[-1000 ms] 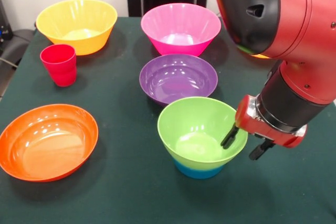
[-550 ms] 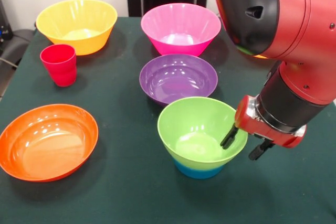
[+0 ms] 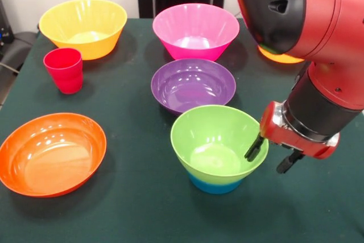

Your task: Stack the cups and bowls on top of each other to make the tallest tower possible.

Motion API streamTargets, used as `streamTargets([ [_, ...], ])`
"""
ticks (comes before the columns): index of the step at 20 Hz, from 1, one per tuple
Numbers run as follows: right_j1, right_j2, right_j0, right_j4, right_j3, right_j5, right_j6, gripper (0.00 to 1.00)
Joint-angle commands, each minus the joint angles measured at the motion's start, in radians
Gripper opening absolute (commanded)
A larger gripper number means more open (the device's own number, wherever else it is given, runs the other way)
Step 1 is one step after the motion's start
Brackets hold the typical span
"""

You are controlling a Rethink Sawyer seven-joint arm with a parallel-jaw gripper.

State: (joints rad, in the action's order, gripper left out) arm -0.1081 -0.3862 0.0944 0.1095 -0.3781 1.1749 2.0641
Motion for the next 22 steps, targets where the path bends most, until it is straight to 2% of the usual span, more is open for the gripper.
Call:
streamTargets([
  [1,0.128,0.039,0.044,0.013,-0.122,0.129,0.068,1.00],
  [2,0.169,0.041,0.058,0.005,-0.187,0.108,0.065,1.00],
  [5,0.243,0.027,0.085,-0.017,-0.289,0.091,0.056,1.00],
  [9,0.274,0.020,0.082,-0.029,-0.321,0.101,0.022,1.00],
  [10,0.254,0.019,0.069,-0.030,-0.286,0.116,0.013,1.00],
  [11,0.266,0.018,0.066,-0.036,-0.305,0.108,-0.004,1.00],
  [16,0.231,0.010,0.032,-0.035,-0.213,0.176,-0.056,1.00],
  [18,0.233,0.015,0.026,-0.030,-0.208,0.197,-0.068,1.00],
  [20,0.251,0.021,0.033,-0.035,-0.245,0.191,-0.084,1.00],
  [22,0.290,0.031,0.049,-0.044,-0.339,0.128,-0.081,1.00],
])
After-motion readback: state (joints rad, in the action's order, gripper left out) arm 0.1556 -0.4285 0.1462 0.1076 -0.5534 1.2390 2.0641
